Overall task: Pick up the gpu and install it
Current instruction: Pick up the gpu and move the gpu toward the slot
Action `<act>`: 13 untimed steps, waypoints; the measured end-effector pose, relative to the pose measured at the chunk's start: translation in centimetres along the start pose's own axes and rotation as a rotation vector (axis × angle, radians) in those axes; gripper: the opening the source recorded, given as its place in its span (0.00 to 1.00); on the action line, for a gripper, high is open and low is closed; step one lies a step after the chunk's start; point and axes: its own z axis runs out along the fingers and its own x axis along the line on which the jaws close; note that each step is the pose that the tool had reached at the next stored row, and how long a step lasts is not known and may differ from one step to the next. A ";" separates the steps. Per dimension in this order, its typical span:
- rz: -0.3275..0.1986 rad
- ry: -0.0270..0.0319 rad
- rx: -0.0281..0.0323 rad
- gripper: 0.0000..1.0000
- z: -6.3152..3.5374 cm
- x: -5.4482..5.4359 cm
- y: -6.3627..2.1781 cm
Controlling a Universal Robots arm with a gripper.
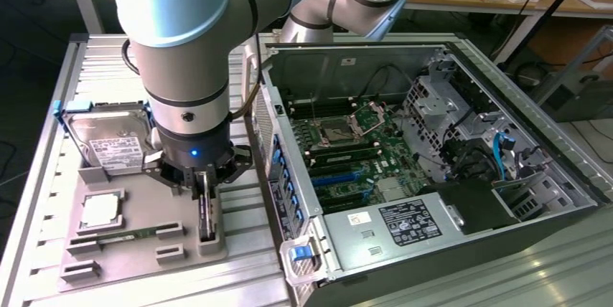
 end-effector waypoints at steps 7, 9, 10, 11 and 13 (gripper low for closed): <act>0.000 0.0000 0.0000 0.27 0.00 0.0 0.00; 0.000 -0.0001 0.0000 0.27 -0.02 0.0 0.01; 0.000 -0.0001 0.0002 0.27 -0.06 0.0 0.02; 0.000 0.0000 0.0002 0.27 -0.15 0.0 0.02; 0.000 -0.0001 0.0002 0.27 -0.28 0.0 0.03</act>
